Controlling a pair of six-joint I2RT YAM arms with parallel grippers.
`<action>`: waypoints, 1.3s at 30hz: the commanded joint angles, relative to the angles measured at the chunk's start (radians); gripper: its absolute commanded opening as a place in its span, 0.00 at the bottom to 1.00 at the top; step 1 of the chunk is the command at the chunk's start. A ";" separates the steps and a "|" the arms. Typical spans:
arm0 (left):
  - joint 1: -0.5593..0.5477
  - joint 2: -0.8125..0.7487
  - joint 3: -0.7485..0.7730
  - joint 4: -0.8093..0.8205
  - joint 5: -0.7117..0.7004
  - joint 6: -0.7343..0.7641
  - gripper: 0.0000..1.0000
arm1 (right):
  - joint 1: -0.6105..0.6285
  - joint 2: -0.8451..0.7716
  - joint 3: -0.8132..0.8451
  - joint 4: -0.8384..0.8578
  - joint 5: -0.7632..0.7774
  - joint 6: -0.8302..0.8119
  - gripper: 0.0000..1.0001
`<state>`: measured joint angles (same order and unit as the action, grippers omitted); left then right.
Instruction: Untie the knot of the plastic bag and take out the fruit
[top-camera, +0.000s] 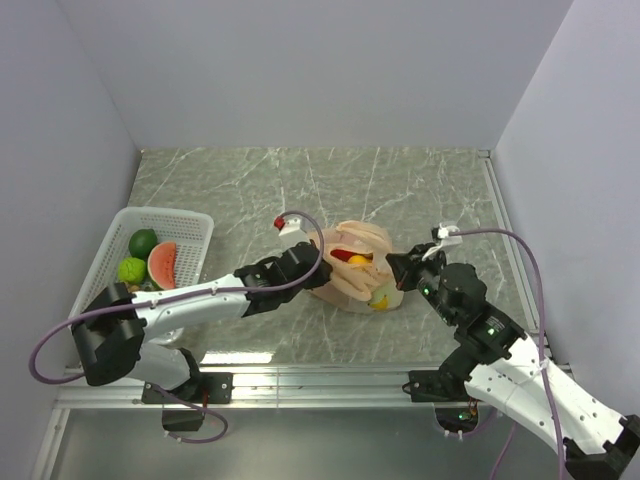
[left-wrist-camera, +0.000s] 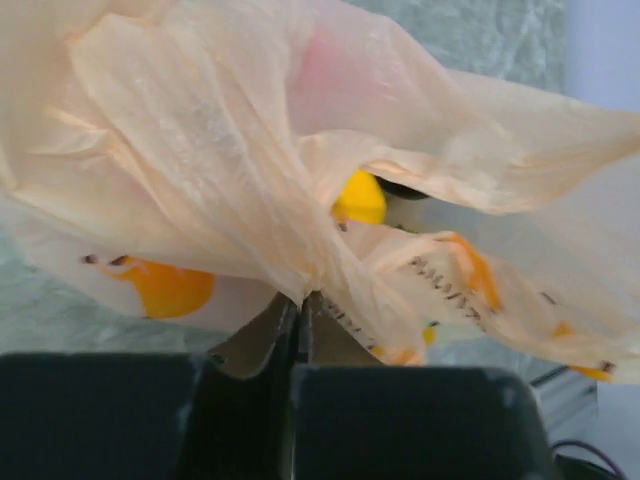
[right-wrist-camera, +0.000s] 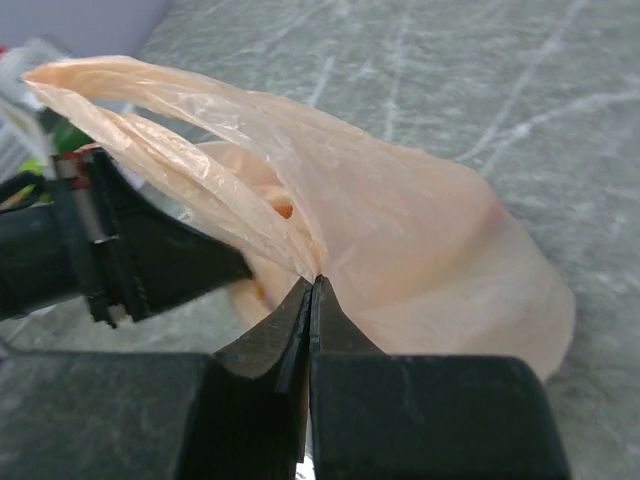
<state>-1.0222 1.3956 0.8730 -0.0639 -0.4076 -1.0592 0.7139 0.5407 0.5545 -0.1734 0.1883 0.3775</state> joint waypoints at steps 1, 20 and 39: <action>0.022 -0.084 -0.003 -0.056 -0.123 -0.010 0.01 | 0.004 -0.053 0.004 -0.078 0.229 0.079 0.00; 0.372 -0.543 -0.152 -0.364 0.285 0.353 0.00 | -0.002 -0.003 0.213 -0.375 0.074 0.042 0.55; 0.370 -0.547 -0.058 -0.445 0.326 0.392 0.01 | 0.102 0.740 0.717 -0.480 -0.218 -0.393 0.73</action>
<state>-0.6548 0.8734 0.7708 -0.4911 -0.0940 -0.6910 0.8009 1.2293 1.2797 -0.6643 -0.0288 0.0597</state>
